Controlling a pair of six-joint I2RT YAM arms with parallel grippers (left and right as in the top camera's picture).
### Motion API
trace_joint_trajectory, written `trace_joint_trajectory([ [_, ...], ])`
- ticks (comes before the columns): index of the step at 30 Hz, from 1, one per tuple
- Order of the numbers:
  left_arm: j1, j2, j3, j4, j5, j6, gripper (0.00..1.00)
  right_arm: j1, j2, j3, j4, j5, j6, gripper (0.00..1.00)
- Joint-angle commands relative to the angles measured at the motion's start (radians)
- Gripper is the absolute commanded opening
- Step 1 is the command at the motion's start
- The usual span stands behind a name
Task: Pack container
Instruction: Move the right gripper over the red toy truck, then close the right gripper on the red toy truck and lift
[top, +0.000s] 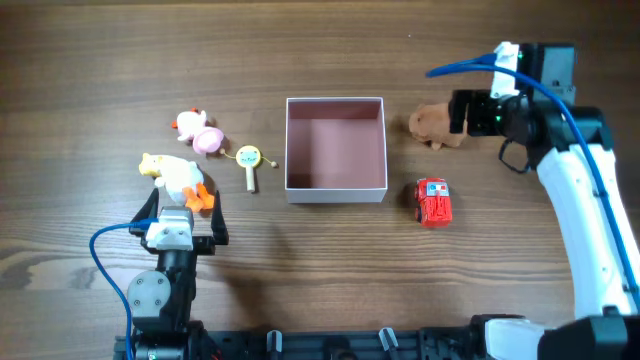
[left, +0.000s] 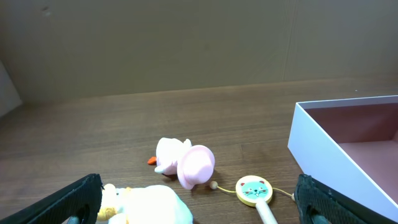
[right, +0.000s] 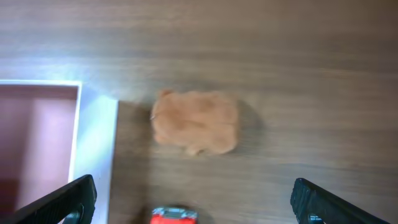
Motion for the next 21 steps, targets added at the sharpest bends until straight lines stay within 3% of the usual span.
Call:
trace_joint_trajectory([
  [1, -0.005, -0.007, -0.006, 0.0, 0.019, 0.019, 1.0, -0.002, 0.027, 0.024, -0.042, -0.093, -0.01, 1.0],
  [8, -0.005, -0.007, -0.006, 0.0, 0.019, 0.019, 1.0, 0.056, 0.035, -0.006, -0.21, -0.012, 0.037, 0.99],
  [13, -0.005, -0.007, -0.006, 0.0, 0.019, 0.019, 1.0, 0.109, 0.076, -0.121, -0.184, -0.003, 0.067, 1.0],
  [16, -0.005, -0.007, -0.006, 0.0, 0.019, 0.019, 1.0, 0.114, 0.119, -0.173, -0.183, 0.079, 0.171, 0.99],
  [21, -0.005, -0.007, -0.006, 0.0, 0.019, 0.019, 1.0, 0.114, 0.179, -0.236, -0.156, 0.077, 0.174, 1.0],
])
